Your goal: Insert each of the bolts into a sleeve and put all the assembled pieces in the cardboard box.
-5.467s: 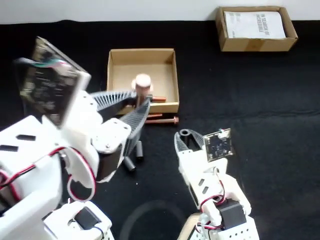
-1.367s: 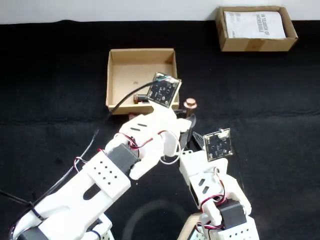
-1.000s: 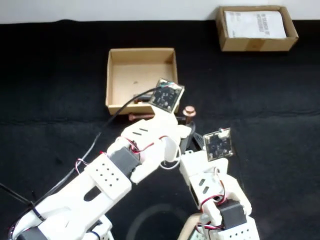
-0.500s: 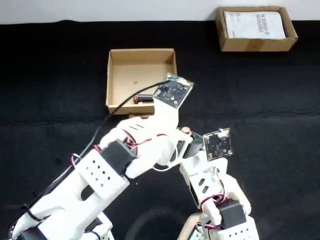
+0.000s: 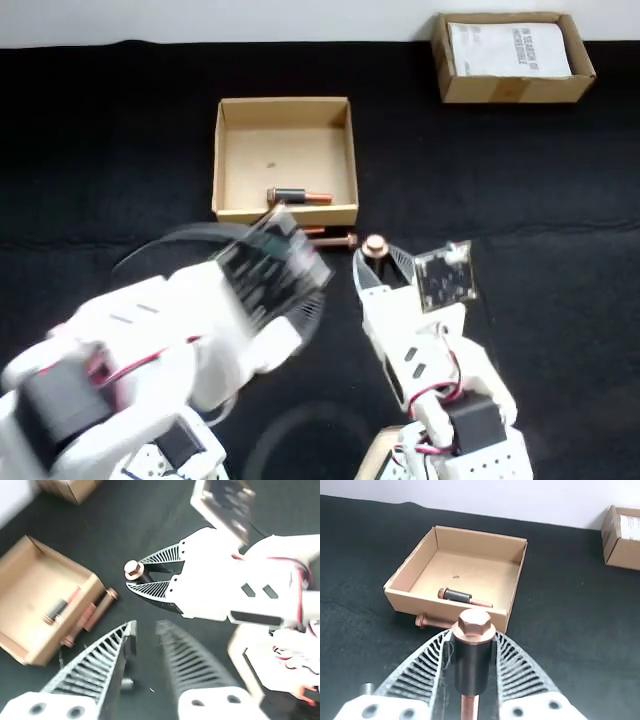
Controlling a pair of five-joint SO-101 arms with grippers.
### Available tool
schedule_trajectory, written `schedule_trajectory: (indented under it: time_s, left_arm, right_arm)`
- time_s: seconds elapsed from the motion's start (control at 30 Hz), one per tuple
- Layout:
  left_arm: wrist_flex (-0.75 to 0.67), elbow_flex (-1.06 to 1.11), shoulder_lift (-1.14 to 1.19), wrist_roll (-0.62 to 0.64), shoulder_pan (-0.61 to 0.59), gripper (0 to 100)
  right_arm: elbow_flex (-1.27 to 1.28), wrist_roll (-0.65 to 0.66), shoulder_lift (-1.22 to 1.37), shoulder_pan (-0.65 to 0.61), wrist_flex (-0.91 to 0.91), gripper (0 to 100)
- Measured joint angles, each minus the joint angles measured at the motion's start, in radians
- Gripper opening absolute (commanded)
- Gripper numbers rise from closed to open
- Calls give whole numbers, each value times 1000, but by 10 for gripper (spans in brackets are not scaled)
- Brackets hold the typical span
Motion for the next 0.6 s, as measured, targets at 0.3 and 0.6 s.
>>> schedule_trajectory:
  time_s: [0.3,0.6]
  left_arm:
    - [3,172,-278,-37,-324,9]
    - [-51,641,-692,-37,-720,9]
  right_arm:
    - [-278,222,509,0,-227,8]
    - [-605,531,1073,-18,-336,8]
